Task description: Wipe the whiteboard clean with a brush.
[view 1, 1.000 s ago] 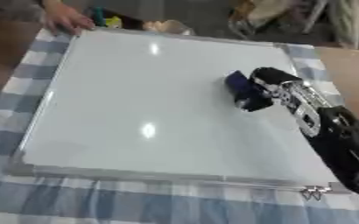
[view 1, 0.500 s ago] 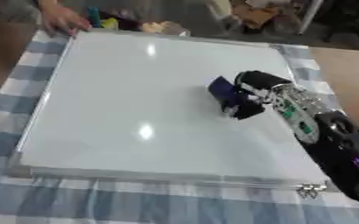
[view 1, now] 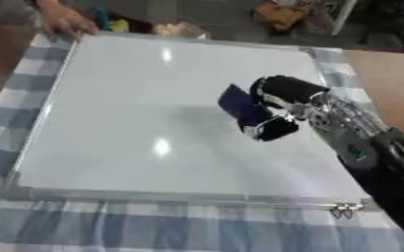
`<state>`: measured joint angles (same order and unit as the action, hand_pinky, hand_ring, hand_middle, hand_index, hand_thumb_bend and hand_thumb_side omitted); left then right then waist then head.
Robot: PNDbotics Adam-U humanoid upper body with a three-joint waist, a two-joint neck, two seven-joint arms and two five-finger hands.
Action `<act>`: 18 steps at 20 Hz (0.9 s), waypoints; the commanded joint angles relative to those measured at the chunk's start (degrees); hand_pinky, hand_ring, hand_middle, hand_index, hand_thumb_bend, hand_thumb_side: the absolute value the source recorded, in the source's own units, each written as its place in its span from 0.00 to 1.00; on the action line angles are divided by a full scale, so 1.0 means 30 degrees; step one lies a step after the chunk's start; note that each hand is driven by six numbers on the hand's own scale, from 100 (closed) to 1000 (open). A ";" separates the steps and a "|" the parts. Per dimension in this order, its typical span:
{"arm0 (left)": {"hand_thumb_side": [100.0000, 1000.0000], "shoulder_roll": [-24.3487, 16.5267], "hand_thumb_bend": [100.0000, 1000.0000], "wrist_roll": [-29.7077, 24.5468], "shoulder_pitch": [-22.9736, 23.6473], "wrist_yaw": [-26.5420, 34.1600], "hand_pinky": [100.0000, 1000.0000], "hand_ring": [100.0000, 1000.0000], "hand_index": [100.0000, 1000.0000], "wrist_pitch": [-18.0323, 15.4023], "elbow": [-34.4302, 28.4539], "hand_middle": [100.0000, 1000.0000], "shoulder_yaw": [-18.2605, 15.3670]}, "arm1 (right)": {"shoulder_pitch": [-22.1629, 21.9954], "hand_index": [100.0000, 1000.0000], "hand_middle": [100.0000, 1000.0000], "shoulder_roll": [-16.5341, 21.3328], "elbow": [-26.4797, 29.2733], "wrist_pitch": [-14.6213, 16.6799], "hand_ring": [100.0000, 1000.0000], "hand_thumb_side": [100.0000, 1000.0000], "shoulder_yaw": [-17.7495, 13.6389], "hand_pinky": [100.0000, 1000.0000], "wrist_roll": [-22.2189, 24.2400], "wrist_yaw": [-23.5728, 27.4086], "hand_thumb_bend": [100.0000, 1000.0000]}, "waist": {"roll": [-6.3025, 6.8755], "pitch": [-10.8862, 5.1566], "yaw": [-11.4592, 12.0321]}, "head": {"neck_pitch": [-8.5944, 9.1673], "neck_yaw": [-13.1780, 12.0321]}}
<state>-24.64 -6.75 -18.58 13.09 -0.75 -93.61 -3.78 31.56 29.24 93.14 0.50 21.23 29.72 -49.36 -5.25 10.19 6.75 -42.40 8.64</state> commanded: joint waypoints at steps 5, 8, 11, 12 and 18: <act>0.94 -0.0269 0.64 -0.0006 -0.0166 0.0041 0.50 0.41 0.64 -0.0011 -0.0232 0.50 -0.0156 | 0.0503 0.36 0.46 0.0221 0.1284 0.0288 0.52 0.46 0.0558 0.53 0.0868 0.0293 0.00 | 0.0188 -0.0352 0.0044 | -0.0179 -0.0009; 0.94 -0.0262 0.64 -0.0020 -0.0189 0.0049 0.50 0.41 0.64 -0.0011 -0.0231 0.50 -0.0135 | 0.0770 0.36 0.46 -0.0091 0.1019 0.0465 0.52 0.46 0.0853 0.53 0.1058 0.0125 0.00 | 0.0215 -0.0356 0.0093 | -0.0176 0.0035; 0.94 -0.0229 0.64 -0.0057 -0.0244 0.0059 0.50 0.41 0.64 -0.0013 -0.0240 0.50 -0.0097 | 0.1045 0.36 0.46 -0.0442 0.0621 0.0683 0.52 0.46 0.1094 0.54 0.1128 -0.0148 0.00 | 0.0252 -0.0339 0.0194 | -0.0148 0.0096; 0.94 -0.0226 0.64 -0.0066 -0.0257 0.0061 0.50 0.41 0.64 -0.0015 -0.0243 0.50 -0.0089 | 0.1134 0.36 0.47 -0.0566 0.0464 0.0770 0.52 0.46 0.1180 0.54 0.1136 -0.0253 0.00 | 0.0270 -0.0326 0.0233 | -0.0143 0.0119; 0.94 -0.0202 0.64 -0.0093 -0.0298 0.0074 0.50 0.41 0.64 -0.0022 -0.0246 0.50 -0.0057 | 0.1675 0.36 0.47 -0.1195 -0.0264 0.1301 0.52 0.46 0.1591 0.54 0.1090 -0.0737 0.00 | 0.0318 -0.0268 0.0362 | -0.0165 0.0234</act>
<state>-24.63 -6.80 -18.65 13.11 -0.75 -93.47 -3.76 35.46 25.41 92.33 3.91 26.18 33.03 -51.02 -4.75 10.16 7.81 -42.73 9.18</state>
